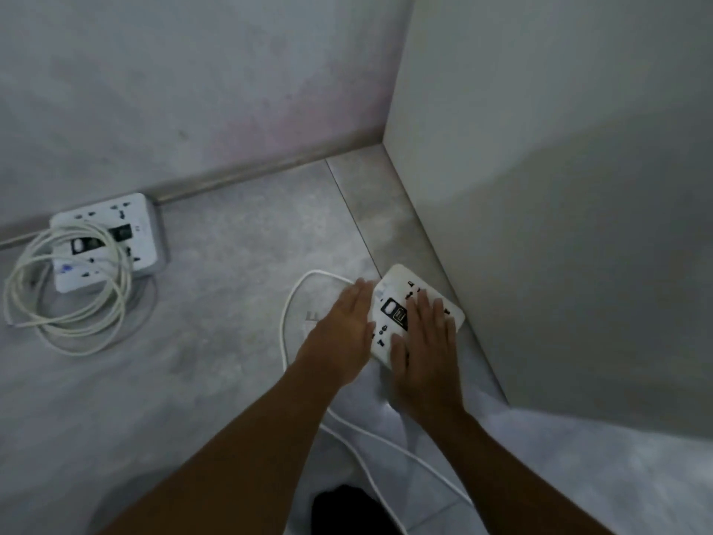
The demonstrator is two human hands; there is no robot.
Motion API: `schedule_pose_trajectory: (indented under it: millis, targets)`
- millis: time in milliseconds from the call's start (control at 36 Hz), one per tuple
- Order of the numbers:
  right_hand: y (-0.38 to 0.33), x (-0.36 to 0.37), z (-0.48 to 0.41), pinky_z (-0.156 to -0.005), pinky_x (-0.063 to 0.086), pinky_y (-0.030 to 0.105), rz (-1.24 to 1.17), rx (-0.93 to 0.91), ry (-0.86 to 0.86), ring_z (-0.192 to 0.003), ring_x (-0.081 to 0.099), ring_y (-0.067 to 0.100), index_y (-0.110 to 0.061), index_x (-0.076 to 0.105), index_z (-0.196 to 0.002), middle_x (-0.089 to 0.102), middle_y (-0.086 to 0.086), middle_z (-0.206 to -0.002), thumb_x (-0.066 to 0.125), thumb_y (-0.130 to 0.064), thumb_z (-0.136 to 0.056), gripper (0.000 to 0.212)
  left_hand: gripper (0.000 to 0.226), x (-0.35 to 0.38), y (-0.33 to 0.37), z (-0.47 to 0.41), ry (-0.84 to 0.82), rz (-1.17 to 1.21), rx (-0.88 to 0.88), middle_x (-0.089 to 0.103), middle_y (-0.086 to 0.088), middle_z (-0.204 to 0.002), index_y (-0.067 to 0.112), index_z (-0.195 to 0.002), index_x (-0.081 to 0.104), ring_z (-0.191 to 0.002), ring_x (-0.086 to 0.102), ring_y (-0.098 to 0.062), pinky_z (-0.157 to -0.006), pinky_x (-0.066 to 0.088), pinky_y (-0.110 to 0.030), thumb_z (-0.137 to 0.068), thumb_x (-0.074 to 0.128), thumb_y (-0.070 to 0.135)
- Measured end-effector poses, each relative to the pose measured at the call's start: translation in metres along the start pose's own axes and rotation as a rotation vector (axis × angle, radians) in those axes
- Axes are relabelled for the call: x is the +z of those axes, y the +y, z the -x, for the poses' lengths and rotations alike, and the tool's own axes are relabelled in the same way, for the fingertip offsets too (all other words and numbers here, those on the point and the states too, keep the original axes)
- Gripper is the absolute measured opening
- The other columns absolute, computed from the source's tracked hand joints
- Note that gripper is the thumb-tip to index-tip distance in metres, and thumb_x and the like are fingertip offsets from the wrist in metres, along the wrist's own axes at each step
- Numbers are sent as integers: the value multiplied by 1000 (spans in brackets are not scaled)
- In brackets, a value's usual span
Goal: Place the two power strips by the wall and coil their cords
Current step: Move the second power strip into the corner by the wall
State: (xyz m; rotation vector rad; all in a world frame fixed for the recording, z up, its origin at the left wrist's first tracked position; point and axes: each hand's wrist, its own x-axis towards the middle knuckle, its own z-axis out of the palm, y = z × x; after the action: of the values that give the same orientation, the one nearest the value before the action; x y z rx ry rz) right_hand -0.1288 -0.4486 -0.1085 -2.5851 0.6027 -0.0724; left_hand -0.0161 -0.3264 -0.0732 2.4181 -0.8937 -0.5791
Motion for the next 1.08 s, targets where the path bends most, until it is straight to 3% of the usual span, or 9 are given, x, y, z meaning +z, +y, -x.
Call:
schedule_pose_trajectory:
  millis: [222, 306, 417, 472, 611, 694, 889, 1000, 1083]
  targets:
    - [-1, 12, -15, -127, 4, 49, -53, 46, 93, -157, 2, 32, -6, 24, -159, 10, 17, -169, 47, -38, -101, 70, 66, 16, -13, -5, -27, 15, -62, -5, -5, -167, 12, -158, -4, -153, 4, -19, -117, 32, -39, -106, 35, 25]
    - [-15, 15, -14, -122, 24, 56, -156, 269, 178, -155, 4, 38, -15, 12, -160, -3, 20, -168, 54, -47, -98, 82, 73, 21, -14, -7, -8, 70, -116, -7, -3, -167, 14, -158, -5, -150, 22, -24, -107, 47, -39, -104, 42, 24]
    - [-40, 14, -9, -100, 39, 8, -405, 403, 234, -151, 23, 27, -18, 5, -161, -10, 12, -169, 53, -42, -100, 81, 76, 30, -7, -5, 64, 146, -234, 1, -3, -168, 20, -158, -2, -145, 33, -26, -103, 50, -44, -102, 48, 24]
    - [-42, 13, -11, -79, 43, -1, -506, 442, 258, -141, 39, 22, -24, 11, -159, 2, 8, -168, 57, -37, -100, 76, 66, 31, -2, -6, 141, 217, -280, 20, -5, -164, 23, -157, 8, -136, 47, -25, -97, 54, -46, -102, 43, 31]
    - [-45, 9, -30, -73, 48, -1, -605, 364, 307, -127, 49, 12, -25, 24, -155, 26, 4, -160, 58, -28, -100, 65, 48, 13, 6, -15, 370, 307, -302, 56, -4, -136, 16, -147, 38, -117, 58, -17, -92, 53, -29, -102, 46, 30]
    - [-60, 10, -60, -82, 51, 5, -668, 261, 287, -129, 50, 15, -27, 24, -154, 31, 2, -158, 57, -32, -100, 64, 44, -12, -2, -31, 516, 323, -344, 64, -3, -126, 17, -137, 51, -114, 61, -18, -95, 53, -37, -97, 51, 33]
    - [-105, 5, -162, -96, 20, -8, -563, 21, 256, -134, 43, 11, -12, 40, -149, 42, 7, -154, 67, -23, -92, 64, 34, -82, -38, -72, 702, 374, -433, 70, -5, -114, 16, -122, 61, -102, 65, -20, -88, 52, -29, -91, 52, 29]
    - [-118, -1, -211, -107, 42, 22, -538, -71, 170, -129, 52, 14, -14, 46, -145, 52, 4, -146, 70, -24, -87, 63, 38, -101, -57, -87, 705, 402, -467, 70, -7, -117, 11, -125, 61, -106, 65, -22, -93, 50, -26, -92, 52, 27]
    - [-121, -3, -236, -97, 45, 21, -514, -76, 84, -119, 58, 13, -21, 50, -142, 59, -1, -138, 71, -26, -86, 60, 39, -106, -64, -95, 651, 444, -511, 69, -3, -118, 14, -128, 59, -107, 64, -19, -87, 52, -27, -93, 51, 28]
